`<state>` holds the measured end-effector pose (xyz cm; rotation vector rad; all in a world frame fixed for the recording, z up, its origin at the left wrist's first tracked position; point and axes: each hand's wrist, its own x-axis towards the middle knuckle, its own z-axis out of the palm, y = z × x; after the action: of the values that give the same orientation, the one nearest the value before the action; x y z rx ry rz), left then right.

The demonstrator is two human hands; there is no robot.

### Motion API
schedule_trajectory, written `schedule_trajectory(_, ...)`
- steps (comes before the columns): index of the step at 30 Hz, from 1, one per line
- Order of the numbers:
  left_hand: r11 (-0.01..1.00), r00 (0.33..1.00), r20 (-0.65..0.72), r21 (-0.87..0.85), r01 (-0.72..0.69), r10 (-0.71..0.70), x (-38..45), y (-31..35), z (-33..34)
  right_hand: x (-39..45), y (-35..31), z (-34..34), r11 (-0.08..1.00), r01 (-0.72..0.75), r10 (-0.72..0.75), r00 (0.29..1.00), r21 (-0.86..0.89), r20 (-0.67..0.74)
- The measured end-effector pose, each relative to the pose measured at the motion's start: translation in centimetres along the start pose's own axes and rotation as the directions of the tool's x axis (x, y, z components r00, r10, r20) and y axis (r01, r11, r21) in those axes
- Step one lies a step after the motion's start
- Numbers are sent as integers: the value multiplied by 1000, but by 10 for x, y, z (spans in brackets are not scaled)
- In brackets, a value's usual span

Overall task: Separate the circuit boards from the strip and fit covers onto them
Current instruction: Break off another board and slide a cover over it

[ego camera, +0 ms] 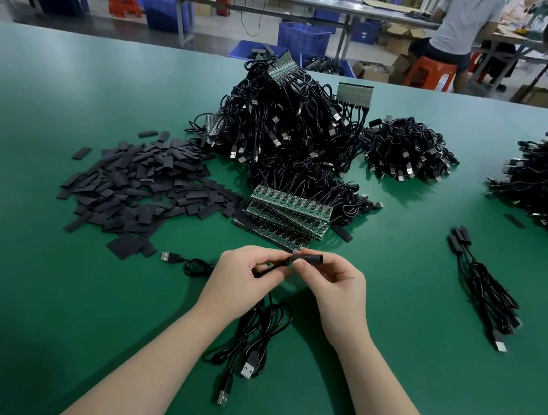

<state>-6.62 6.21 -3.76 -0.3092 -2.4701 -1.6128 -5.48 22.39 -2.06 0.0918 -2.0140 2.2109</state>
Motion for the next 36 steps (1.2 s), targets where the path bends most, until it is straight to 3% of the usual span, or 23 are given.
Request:
schedule_trajectory(13, 996, 996, -3, 15, -85, 85, 0, 3, -1, 1, 2, 1, 1000, 10, -11, 1000, -10, -13)
schedule_trajectory(36, 999, 999, -2, -9, -52, 52, 1, 4, 0, 3, 2, -1, 999, -4, 4, 1000, -42, 19)
